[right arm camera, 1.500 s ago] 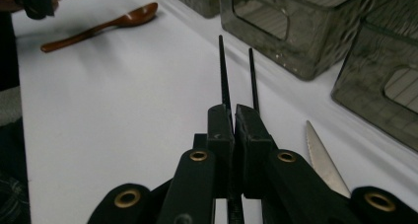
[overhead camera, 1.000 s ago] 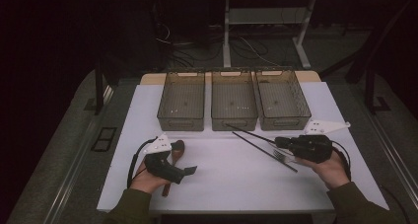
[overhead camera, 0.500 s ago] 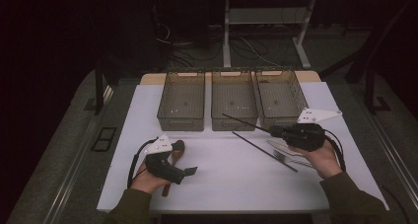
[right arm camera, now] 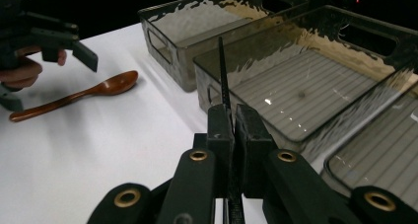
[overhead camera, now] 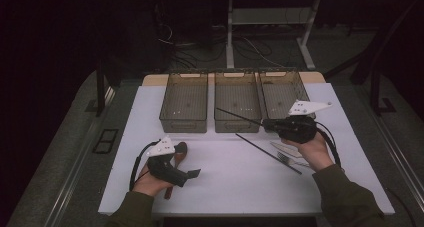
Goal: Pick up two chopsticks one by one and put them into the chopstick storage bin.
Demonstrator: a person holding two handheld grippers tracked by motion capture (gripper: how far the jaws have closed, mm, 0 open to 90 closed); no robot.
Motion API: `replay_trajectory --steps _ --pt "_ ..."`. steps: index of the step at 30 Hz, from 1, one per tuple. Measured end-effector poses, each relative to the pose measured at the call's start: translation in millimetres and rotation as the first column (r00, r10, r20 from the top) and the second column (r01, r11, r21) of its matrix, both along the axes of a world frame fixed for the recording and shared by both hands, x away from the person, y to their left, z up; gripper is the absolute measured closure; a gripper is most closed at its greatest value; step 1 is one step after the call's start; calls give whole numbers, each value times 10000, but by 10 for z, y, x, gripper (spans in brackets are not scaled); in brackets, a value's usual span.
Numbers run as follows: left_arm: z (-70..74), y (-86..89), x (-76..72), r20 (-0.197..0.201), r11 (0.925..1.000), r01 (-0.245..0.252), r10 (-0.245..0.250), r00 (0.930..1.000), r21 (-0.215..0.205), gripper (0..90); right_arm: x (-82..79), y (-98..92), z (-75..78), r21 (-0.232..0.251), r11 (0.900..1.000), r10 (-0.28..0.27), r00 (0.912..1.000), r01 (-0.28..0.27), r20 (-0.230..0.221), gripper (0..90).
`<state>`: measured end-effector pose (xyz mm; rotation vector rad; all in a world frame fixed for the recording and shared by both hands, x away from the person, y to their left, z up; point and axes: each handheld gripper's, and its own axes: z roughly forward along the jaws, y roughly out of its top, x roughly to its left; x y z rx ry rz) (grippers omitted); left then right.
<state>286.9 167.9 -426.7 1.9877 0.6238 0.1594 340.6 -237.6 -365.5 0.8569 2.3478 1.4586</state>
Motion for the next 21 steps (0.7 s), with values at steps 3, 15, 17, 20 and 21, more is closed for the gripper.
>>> replay_trajectory --steps 3,15,17,20,21 --pt "4 0 -2 11 10000 -11 11 10000 -22 0 48 67 19 43 10000 -3 10000 3 39 849" --pt "6 -3 -3 11 9999 4 -4 10000 -104 0 278 344 112 -77 9999 -104 9999 105 126 849" --pt "5 -3 -4 -8 9999 -3 3 10000 -116 0 323 390 136 -106 9999 -130 9998 132 159 849" --pt "7 0 -5 -16 9999 -23 23 10000 -130 0 400 464 175 -104 9998 -195 9997 197 165 849" --pt "7 0 -6 -10 9999 -17 17 10000 -140 0 424 489 187 -137 9997 -206 9996 208 187 849"
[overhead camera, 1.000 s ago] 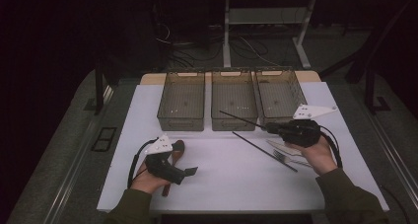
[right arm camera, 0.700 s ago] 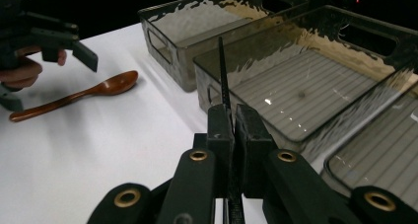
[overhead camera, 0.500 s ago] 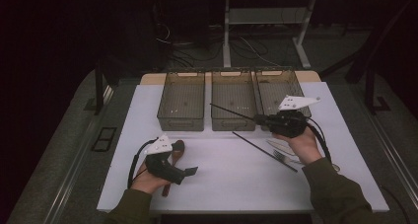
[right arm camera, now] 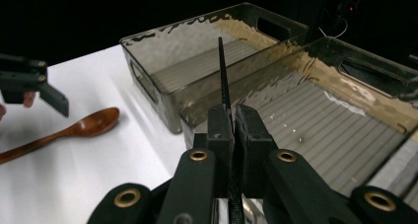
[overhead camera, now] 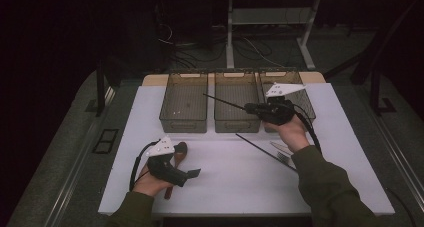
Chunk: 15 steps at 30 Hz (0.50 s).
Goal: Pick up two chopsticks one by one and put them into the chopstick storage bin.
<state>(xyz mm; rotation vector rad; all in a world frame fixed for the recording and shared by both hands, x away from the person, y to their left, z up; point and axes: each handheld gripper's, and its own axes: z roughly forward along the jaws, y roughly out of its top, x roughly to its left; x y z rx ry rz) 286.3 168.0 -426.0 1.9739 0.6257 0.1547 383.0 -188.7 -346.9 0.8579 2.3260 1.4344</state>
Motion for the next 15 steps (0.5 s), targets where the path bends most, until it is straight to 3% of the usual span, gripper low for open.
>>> replay_trajectory --steps 15 --pt "0 0 2 -25 10000 3 -3 10000 -64 0 352 401 49 -62 9992 -398 9987 397 -303 849"
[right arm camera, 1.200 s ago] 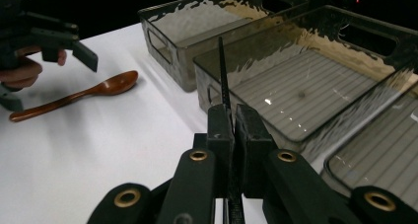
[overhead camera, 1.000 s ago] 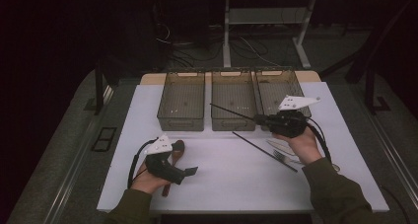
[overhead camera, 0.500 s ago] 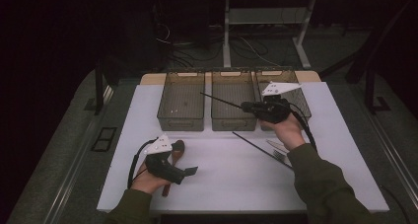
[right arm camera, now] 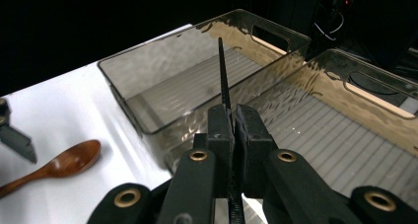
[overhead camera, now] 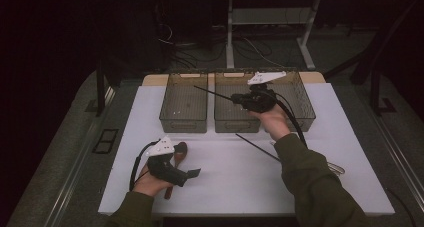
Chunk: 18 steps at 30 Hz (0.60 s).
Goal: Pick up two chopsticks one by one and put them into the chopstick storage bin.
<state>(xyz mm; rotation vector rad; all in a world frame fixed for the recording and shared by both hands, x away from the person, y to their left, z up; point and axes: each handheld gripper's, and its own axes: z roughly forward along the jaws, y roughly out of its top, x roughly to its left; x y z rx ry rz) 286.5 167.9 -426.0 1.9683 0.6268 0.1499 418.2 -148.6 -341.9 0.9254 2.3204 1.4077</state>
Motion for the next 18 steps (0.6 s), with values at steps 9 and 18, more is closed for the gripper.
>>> replay_trajectory --steps 9,18 --pt "0 -2 -4 1 10000 -2 2 10000 -54 0 203 331 -30 -299 9995 -95 9998 89 -190 849" --pt "1 -8 3 54 9999 112 -112 9999 -18 0 407 646 -149 -778 9968 -200 9982 155 -572 848"
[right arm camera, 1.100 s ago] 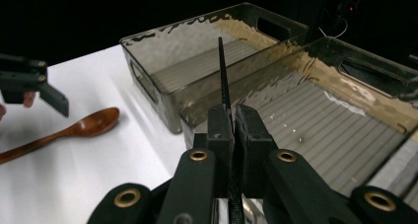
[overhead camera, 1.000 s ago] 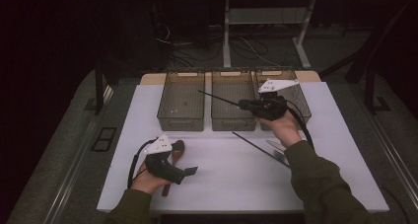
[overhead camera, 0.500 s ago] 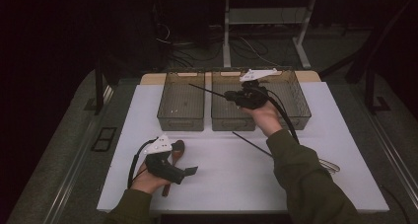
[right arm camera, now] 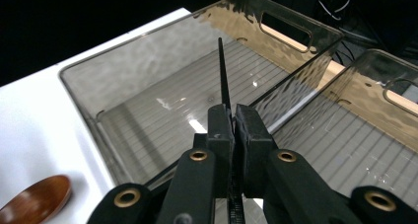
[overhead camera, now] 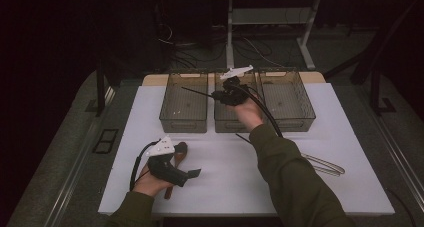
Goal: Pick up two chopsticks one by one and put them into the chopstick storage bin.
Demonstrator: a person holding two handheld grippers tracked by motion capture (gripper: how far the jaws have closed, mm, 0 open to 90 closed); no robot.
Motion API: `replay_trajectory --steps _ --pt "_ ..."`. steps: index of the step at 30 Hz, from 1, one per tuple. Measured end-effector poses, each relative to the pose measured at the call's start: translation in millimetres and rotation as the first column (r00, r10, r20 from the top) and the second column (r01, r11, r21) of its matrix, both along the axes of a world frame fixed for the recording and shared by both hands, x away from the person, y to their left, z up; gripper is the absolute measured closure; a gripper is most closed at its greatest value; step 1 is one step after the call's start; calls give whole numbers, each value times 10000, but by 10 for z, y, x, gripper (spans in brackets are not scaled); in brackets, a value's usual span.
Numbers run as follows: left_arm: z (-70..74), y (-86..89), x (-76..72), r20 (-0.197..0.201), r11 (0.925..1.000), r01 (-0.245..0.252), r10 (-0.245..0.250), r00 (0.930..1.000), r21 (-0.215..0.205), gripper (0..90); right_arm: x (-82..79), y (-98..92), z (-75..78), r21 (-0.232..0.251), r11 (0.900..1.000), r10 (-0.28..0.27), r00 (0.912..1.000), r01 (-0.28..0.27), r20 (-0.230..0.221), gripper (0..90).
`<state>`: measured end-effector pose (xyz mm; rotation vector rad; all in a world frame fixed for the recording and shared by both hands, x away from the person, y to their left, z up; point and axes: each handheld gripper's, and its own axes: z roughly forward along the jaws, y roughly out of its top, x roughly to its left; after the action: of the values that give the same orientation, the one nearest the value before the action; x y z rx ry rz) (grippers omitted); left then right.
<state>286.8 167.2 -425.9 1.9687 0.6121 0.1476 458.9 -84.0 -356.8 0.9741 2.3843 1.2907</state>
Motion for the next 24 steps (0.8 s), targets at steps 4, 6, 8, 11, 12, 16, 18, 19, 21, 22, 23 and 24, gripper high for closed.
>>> replay_trajectory --steps 4,6,8,11,12,16,18,19,21,22,23,24 --pt "1 -5 -3 -12 10000 16 -16 10000 -13 0 88 122 -59 -256 9996 -72 9999 70 -106 848" --pt "3 -4 -2 0 10000 20 -20 10000 -34 0 125 182 -83 -351 9993 -102 9997 95 -201 848" --pt "3 -5 -1 -10 10000 26 -26 10000 -46 0 158 242 -101 -493 9987 -132 9996 120 -237 848" --pt "3 -8 -1 -4 10000 36 -36 10000 -41 0 200 330 -131 -638 9979 -153 9994 133 -309 848" --pt "4 -8 1 24 10000 58 -58 10000 -34 0 212 358 -140 -701 9975 -155 9993 131 -334 848" --pt "4 -9 2 24 10000 67 -66 10000 -49 0 253 467 -163 -820 9965 -176 9990 142 -415 848" --pt "2 -10 5 34 10000 96 -96 9999 -23 0 276 518 -173 -877 9961 -155 9991 119 -403 848" --pt "1 -12 5 11 10000 94 -94 10000 -27 0 285 542 -175 -930 9956 -167 9989 125 -443 848" --pt "0 -14 4 4 9999 101 -101 9999 -40 0 305 586 -186 -982 9950 -226 9986 178 -485 848" --pt "1 -14 4 -3 9999 104 -104 9999 -35 0 315 606 -193 -992 9949 -227 9984 176 -509 848" --pt "1 -13 4 1 9999 107 -107 9999 -40 0 325 622 -200 -1056 9942 -257 9985 203 -493 848" --pt "2 -13 4 1 9999 111 -111 9999 -41 0 332 636 -207 -1079 9939 -262 9984 207 -499 848"
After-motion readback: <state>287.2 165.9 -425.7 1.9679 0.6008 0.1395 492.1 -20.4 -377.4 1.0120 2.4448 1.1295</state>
